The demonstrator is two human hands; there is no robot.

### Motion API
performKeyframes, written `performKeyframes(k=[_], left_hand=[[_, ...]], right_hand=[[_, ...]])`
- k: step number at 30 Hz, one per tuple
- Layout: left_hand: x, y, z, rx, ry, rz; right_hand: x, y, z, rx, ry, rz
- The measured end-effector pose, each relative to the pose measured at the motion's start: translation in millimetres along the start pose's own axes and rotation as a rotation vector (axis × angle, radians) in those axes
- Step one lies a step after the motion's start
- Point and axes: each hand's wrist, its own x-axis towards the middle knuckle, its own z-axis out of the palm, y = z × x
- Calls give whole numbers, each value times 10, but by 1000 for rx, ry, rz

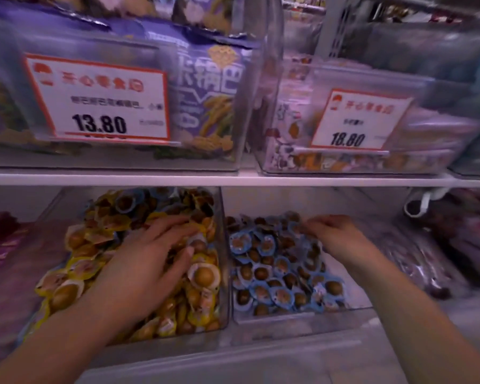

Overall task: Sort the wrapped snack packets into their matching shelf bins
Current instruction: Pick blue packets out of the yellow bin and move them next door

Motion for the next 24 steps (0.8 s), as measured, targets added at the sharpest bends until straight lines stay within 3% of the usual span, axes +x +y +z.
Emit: performKeyframes(k=[3, 7, 11, 14, 18, 21, 24], left_hand=[[3, -30, 29, 171, -142, -27], [-16, -40, 29, 242, -190, -14], [-19, -48, -107, 226, -170, 5], [-71, -98, -260, 168, -197, 16], [-131, -162, -435, -2, -176, -14], [36, -272, -482, -125, -51, -160], [433, -529, -393, 93, 12, -351]], right_hand=[[109, 91, -86, 54, 197, -21], [2, -49, 113, 212, 251, -135], [-311, -273, 608, 190, 76, -319], [-612, -373, 1061, 6, -71, -488], [-732, -408, 1259, -93, -65, -523], [-718, -402, 1249, -43, -79, -482], [-722, -413, 1261, -23, -73, -501]])
